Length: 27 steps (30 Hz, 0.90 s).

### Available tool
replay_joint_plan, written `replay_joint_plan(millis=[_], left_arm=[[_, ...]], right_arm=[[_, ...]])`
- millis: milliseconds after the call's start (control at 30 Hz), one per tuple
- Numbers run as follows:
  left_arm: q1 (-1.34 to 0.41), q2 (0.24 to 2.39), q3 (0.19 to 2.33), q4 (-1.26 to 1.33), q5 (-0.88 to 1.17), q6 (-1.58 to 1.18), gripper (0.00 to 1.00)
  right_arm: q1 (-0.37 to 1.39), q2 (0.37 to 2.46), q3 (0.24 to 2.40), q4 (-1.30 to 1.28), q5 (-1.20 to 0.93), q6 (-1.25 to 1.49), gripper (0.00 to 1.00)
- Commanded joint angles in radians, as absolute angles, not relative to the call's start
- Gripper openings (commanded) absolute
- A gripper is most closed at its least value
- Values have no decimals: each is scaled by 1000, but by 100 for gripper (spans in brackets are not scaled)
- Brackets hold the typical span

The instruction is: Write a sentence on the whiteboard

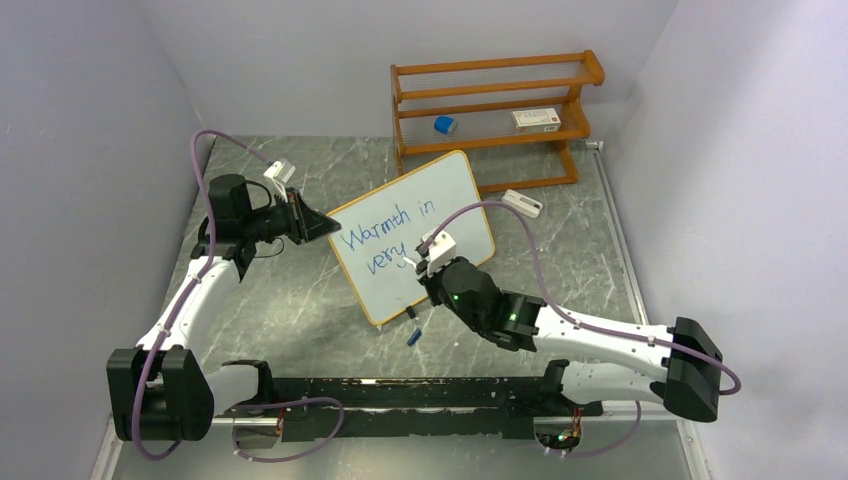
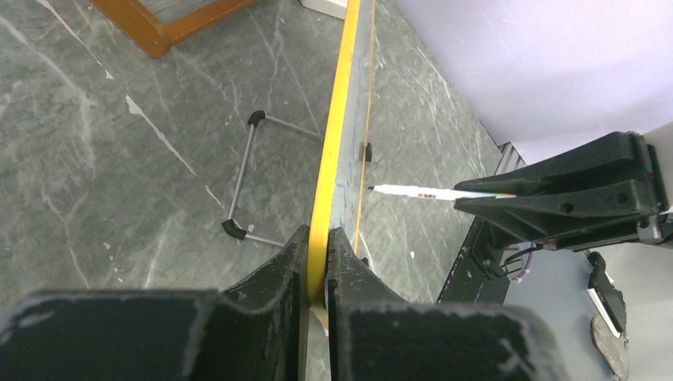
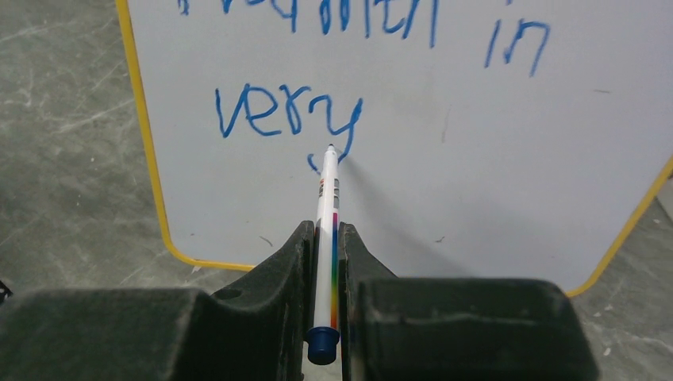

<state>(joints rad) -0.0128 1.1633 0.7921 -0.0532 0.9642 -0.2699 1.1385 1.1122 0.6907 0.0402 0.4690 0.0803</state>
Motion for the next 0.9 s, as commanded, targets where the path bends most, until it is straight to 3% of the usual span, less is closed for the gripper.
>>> replay_joint_plan(millis=[0,333,867], left_arm=[[-2,1181,788,-102,877,-225,5],[-2,1181,788,-103,878,-223,5],[-2,1180,787,-102,879,-223,5]], right_arm=[[1116,1063,703,44,532,46,0],[1015,1061,689,109,478,31,0],[996,1106,704,180,456,17,0]])
